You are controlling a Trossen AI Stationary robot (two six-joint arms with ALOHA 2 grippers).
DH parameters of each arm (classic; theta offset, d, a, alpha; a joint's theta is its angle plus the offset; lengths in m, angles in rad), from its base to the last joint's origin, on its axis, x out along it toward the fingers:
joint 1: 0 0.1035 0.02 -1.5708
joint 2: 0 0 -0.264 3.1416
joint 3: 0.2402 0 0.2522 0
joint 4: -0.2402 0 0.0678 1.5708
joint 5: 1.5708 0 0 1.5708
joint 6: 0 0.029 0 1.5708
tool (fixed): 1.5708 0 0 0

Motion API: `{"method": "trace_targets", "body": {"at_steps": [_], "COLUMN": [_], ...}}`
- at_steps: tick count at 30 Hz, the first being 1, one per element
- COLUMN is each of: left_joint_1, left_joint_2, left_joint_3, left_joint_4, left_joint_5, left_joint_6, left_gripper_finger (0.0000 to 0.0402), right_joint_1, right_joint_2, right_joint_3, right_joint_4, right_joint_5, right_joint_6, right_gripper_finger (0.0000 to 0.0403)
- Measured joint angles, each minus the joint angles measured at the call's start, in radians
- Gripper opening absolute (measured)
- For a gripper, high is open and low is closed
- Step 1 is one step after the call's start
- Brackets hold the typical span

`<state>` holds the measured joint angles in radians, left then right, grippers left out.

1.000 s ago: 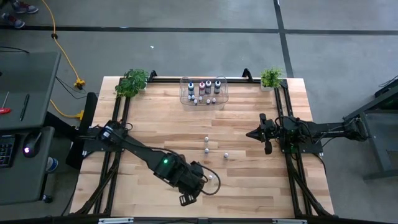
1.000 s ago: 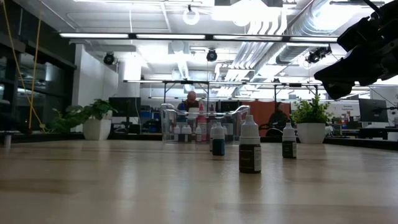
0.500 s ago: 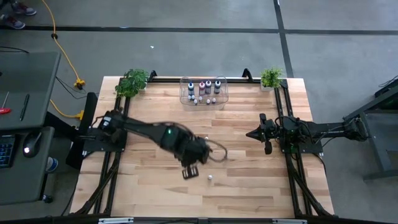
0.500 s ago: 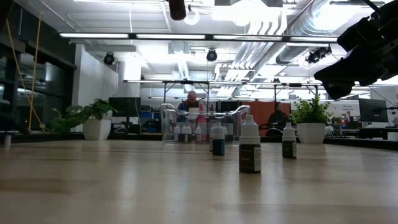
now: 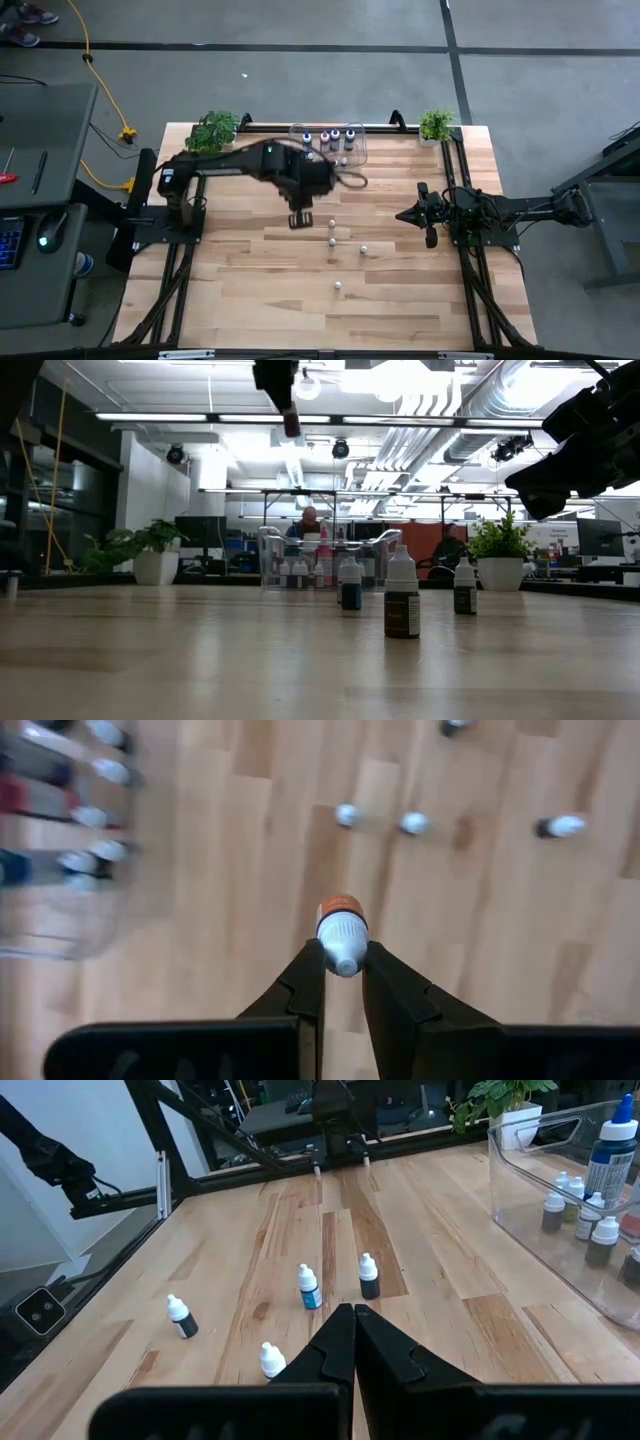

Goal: Pick & Place food coloring
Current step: Put the small orange food coloring bottle into the transparent bin

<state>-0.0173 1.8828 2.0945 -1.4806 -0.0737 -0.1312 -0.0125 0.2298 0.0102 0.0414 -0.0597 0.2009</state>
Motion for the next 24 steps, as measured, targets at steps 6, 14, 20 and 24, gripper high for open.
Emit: {"method": "trace_targets", "body": {"at_steps": [6, 14, 20, 24], "left_joint_1": [0.103, 0.233, 0.315, 0.363], "left_joint_2": [0.000, 0.000, 0.002, 0.011], "left_joint_3": [0.000, -0.079, -0.181, -0.238], "left_joint_4": [0.057, 0.199, 0.340, 0.409], "left_joint_5": [0.000, 0.000, -0.028, -0.066], "left_joint_6": [0.088, 0.029, -0.187, -0.333], "left_gripper_finger": [0.0040, 0.0040, 0.0040, 0.0040], "right_joint_1": [0.000, 0.000, 0.000, 0.000], "right_joint_2": [0.000, 0.000, 0.000, 0.000], "right_joint_3": [0.000, 0.000, 0.000, 0.000], "right_joint_4": [0.000, 0.000, 0.000, 0.000], "right_joint_5": [0.000, 0.000, 0.000, 0.000], "right_joint_6": [0.000, 0.000, 0.000, 0.000], "right_gripper_finger": [0.0000, 0.0000, 0.0000, 0.0000]}}
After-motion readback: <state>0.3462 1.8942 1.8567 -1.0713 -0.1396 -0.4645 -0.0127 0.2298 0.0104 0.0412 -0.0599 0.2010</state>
